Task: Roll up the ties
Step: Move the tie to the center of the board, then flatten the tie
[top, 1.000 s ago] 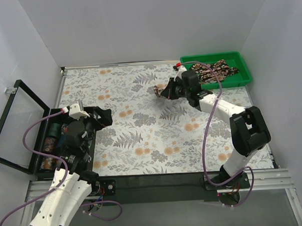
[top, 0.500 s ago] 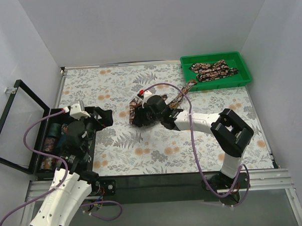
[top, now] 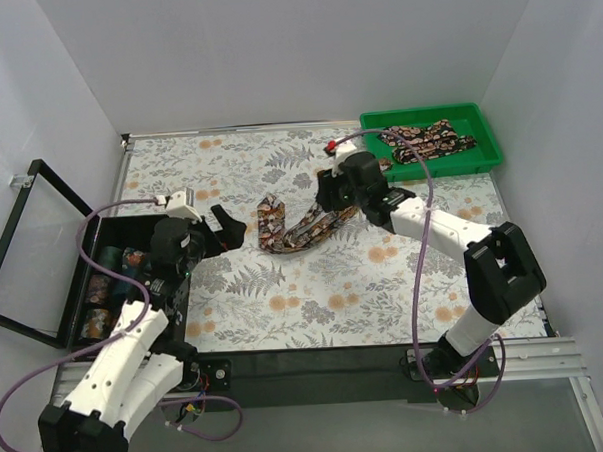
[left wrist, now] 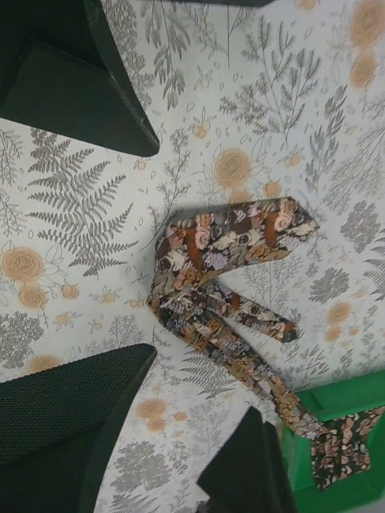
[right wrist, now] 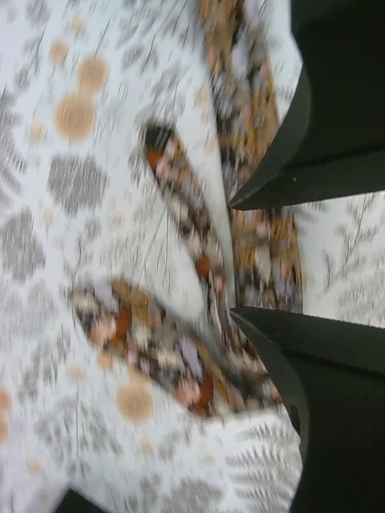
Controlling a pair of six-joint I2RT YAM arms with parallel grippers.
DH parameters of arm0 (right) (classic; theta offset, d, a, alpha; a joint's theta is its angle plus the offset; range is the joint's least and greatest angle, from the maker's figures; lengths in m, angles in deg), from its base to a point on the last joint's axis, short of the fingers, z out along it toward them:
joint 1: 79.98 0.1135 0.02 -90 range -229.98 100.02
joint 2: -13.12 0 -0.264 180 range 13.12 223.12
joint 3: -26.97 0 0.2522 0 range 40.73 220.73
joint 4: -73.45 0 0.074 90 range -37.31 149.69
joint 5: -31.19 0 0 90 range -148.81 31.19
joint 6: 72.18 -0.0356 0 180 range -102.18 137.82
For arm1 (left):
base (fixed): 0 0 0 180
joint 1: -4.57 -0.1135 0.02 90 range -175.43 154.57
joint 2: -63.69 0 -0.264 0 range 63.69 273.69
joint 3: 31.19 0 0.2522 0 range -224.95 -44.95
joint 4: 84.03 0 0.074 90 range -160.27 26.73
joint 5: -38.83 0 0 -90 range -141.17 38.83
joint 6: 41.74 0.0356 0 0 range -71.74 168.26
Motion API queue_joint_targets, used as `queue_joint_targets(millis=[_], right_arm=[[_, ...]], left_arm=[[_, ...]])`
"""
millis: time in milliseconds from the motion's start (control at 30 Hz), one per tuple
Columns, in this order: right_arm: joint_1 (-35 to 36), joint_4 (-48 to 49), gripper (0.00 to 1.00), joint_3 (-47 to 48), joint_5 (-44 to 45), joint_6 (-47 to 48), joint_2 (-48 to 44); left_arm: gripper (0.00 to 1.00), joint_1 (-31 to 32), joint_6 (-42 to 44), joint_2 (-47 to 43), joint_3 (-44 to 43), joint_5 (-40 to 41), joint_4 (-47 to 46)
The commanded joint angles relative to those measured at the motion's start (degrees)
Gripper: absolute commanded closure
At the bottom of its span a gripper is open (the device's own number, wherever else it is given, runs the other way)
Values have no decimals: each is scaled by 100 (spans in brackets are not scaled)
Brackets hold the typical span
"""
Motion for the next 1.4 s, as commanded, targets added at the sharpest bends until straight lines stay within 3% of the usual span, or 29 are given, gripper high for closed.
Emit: queue_joint_targets(millis=[0,200,633,1133,1300,1367], right_arm=[[-703,-362,53,-47,-62,477,122],[-1204,-362,65,173,-641,468,631],[-1275,-362,65,639,-721,354,1748],[-1258,-327,67,-266,-1064,-507,1591],[-1205,-239,67,-590,-1134,-656,1415],[-1179,-230,67,-723,-1160,-753,1309]], left_arm=[[2,50,-273,554,-460,-787,72],[2,558,-519,1776,-812,-736,98],[2,1711,-510,4193,-2139,829,538],[2,2274,-563,6013,-3316,2331,1065],[14,2274,-730,6400,-3431,2868,1127],[23,2274,-791,6453,-3423,3113,1127]])
